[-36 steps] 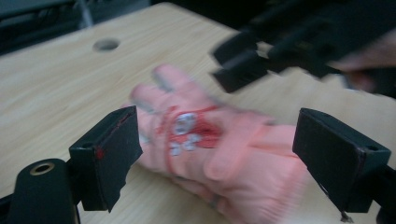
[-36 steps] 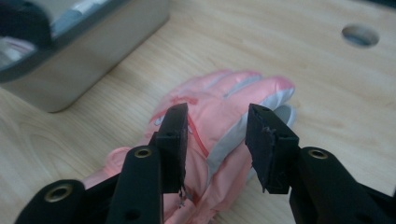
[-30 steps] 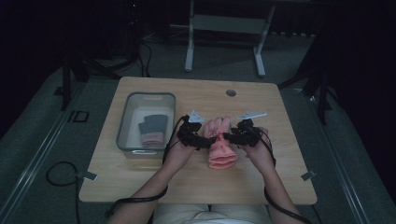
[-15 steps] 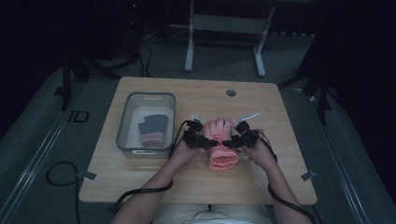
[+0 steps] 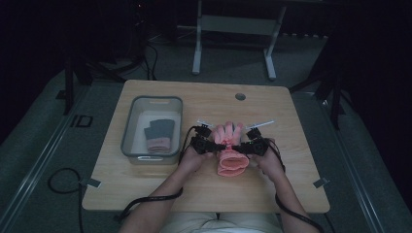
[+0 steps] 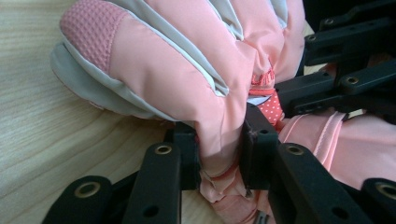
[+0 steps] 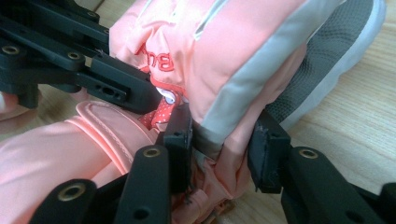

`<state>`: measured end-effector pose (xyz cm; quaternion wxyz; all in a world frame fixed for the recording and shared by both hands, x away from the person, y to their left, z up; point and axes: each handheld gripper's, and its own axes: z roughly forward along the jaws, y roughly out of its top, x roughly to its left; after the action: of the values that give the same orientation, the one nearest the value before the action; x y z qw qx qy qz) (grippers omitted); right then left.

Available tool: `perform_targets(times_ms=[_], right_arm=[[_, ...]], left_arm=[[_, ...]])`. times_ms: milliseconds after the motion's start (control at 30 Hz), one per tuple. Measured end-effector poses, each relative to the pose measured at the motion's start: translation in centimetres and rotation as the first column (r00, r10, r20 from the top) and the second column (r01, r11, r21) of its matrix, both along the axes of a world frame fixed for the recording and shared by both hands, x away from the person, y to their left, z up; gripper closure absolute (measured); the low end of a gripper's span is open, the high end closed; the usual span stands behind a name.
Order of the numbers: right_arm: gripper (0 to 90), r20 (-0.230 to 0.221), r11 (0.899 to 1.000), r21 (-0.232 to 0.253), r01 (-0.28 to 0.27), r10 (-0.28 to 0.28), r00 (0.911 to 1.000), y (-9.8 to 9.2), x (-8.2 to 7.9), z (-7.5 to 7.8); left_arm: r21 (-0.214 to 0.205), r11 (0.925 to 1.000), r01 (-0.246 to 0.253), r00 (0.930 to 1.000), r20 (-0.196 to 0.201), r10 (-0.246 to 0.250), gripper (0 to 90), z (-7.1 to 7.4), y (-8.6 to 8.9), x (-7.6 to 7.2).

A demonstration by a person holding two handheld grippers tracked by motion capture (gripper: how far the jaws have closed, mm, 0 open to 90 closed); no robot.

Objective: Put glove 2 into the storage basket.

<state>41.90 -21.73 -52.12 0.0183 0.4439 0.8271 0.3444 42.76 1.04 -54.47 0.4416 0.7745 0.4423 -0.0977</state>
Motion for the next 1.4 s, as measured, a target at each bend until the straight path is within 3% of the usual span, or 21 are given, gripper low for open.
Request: perform_targets(times_ms=[100,233,400,667,967,1400], right_arm=[[66.8,0.008,1.000,0.002,0.018,-0.018,0.9998,-0.1,-0.3,0.5],[67.6,0.024,0.998,0.051,0.041,-0.042,0.9988,-0.6,-0.7,1.2],[67.7,0.069,0.996,0.080,0.046,-0.051,0.9963,-0.6,-1.2,3.3],[67.7,0.113,0.995,0.096,0.030,-0.041,0.9927,0.2,-1.2,6.0],[67.7,0.142,0.996,0.091,-0.007,-0.006,0.9898,2.7,-0.4,8.4],[67.7,0.180,0.993,0.094,-0.068,0.050,0.9823,7.0,1.0,11.2]], left_arm=[[0.007,0.9999,-0.008,0.9999,0.011,0.008,73.1,0.9,-0.3,-0.2],[0.006,1.0000,-0.006,0.9991,0.042,0.006,74.0,2.4,-0.3,-0.4],[-0.003,1.0000,-0.003,0.9963,0.085,0.004,74.3,4.8,0.0,-0.6],[-0.006,0.9999,-0.015,0.9928,0.119,0.016,74.3,7.5,1.1,-0.8],[0.013,0.9983,-0.057,0.9868,0.152,0.054,74.2,10.0,3.6,-0.9],[0.016,0.9913,-0.130,0.9728,0.195,0.125,74.3,12.9,7.9,-1.1]])
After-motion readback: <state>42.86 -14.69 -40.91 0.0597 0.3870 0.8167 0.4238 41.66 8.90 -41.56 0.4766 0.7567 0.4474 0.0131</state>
